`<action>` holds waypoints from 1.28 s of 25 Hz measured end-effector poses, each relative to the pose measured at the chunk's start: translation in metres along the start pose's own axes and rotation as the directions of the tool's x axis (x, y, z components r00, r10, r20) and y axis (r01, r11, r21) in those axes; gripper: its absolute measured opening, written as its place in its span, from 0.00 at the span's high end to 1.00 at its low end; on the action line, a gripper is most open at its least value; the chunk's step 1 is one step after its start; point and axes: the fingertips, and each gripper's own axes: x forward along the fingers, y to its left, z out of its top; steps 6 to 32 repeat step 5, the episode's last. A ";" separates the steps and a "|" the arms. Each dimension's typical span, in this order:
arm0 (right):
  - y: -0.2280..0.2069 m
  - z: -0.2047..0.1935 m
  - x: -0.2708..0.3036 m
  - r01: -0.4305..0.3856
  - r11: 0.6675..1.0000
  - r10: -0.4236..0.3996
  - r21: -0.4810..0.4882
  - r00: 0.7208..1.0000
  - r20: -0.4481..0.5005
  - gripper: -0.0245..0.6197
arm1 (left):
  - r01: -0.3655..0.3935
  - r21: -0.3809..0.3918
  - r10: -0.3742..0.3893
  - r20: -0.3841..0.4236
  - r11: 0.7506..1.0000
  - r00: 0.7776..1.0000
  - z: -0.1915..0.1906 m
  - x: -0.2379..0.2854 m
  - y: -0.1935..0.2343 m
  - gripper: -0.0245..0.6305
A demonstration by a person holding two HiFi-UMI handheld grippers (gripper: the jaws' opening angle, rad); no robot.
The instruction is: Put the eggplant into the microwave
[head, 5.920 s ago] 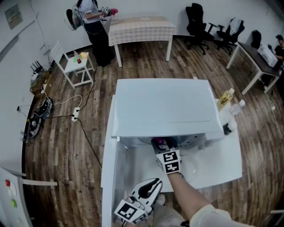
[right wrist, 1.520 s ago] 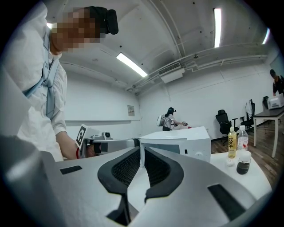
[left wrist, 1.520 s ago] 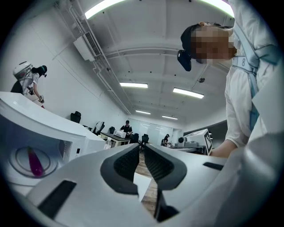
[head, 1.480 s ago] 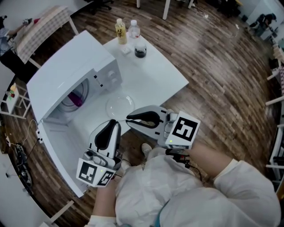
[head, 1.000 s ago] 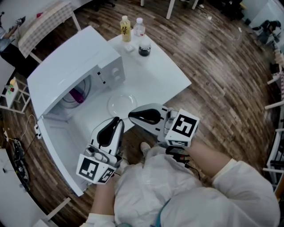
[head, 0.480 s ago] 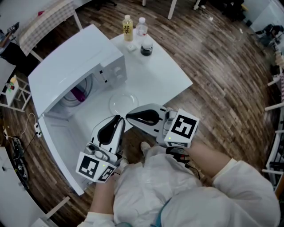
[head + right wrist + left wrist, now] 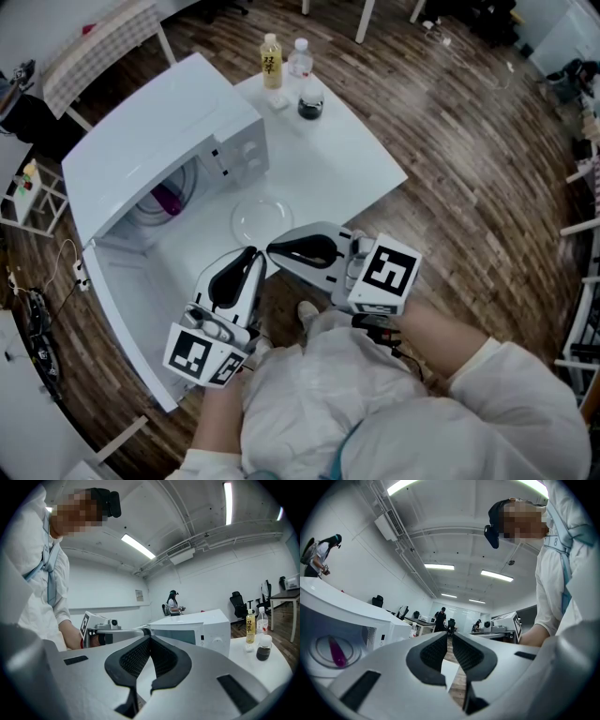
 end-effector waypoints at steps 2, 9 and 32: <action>0.002 -0.001 -0.001 -0.005 1.000 0.005 -0.007 1.000 -0.011 0.91 | 0.002 0.000 -0.002 0.001 1.000 1.000 0.000 0.000 -0.001 0.90; 0.004 -0.001 -0.001 -0.008 1.000 0.008 -0.010 1.000 -0.015 0.91 | 0.005 -0.001 -0.005 0.002 1.000 1.000 0.000 0.000 -0.003 0.90; 0.004 -0.001 -0.001 -0.008 1.000 0.008 -0.010 1.000 -0.015 0.91 | 0.005 -0.001 -0.005 0.002 1.000 1.000 0.000 0.000 -0.003 0.90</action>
